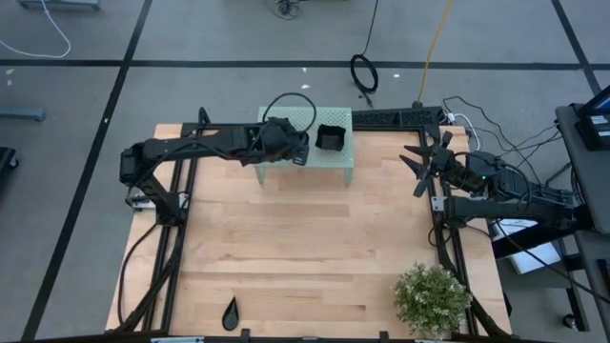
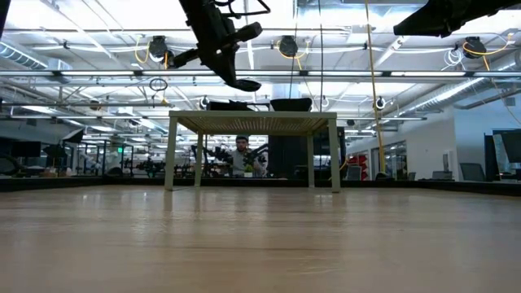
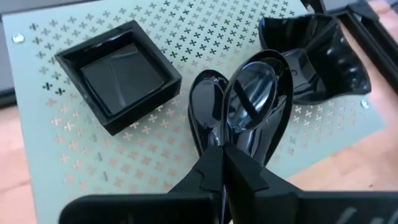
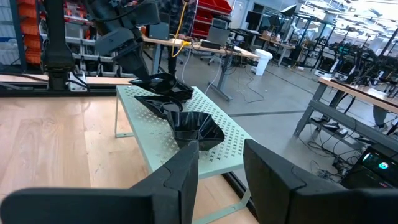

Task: Pick & Place Mini shaped plates
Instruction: Stack the black drop shaped plate on top of the other black drop shaped plate on the shelf

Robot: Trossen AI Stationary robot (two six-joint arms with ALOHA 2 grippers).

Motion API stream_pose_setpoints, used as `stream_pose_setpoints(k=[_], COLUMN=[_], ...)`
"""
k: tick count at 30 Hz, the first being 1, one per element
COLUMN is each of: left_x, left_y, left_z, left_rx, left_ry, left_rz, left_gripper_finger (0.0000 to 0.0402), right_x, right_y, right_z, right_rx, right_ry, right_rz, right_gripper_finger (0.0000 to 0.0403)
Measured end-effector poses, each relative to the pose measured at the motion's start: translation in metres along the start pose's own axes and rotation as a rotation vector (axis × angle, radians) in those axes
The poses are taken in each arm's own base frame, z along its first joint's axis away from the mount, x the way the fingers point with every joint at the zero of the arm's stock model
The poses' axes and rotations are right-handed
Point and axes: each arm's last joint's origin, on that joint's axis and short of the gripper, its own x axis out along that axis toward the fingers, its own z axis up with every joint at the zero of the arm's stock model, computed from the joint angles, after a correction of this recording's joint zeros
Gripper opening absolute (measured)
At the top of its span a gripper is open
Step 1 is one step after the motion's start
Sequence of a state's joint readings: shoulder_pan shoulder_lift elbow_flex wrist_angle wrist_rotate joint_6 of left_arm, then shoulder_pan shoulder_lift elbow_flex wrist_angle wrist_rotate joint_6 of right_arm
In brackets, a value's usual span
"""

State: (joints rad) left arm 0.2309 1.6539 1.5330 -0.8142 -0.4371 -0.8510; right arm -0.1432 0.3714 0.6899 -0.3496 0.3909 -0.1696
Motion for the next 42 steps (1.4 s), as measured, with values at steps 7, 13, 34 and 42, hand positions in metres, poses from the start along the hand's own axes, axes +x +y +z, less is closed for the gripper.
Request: stream_pose_setpoints(k=[7,13,34,42], left_x=[0.0,0.007,0.031,0.033], left_y=[0.0,-0.002,-0.006,-0.002], left_z=[0.001,0.0,-0.004,0.0], left_rx=[-0.139,-0.223,-0.267,-0.257], left_ry=[-0.01,-0.028,-0.045,-0.055], left_rz=[-0.001,0.016,0.064,0.079], left_gripper_finger=[0.0007,0.0005,0.0004,0.0004], right_x=[0.0,0.0,0.0,0.0], right_y=[0.0,0.0,0.0,0.0], right_z=[0.0,0.0,0.0,0.0], right_rx=[0.0,0.0,0.0,0.0], right_ry=[0.0,0.0,0.001,0.0], right_rz=[0.0,0.0,0.0,0.001], right_gripper_finger=[0.0116,0.0116,0.0116,0.0116])
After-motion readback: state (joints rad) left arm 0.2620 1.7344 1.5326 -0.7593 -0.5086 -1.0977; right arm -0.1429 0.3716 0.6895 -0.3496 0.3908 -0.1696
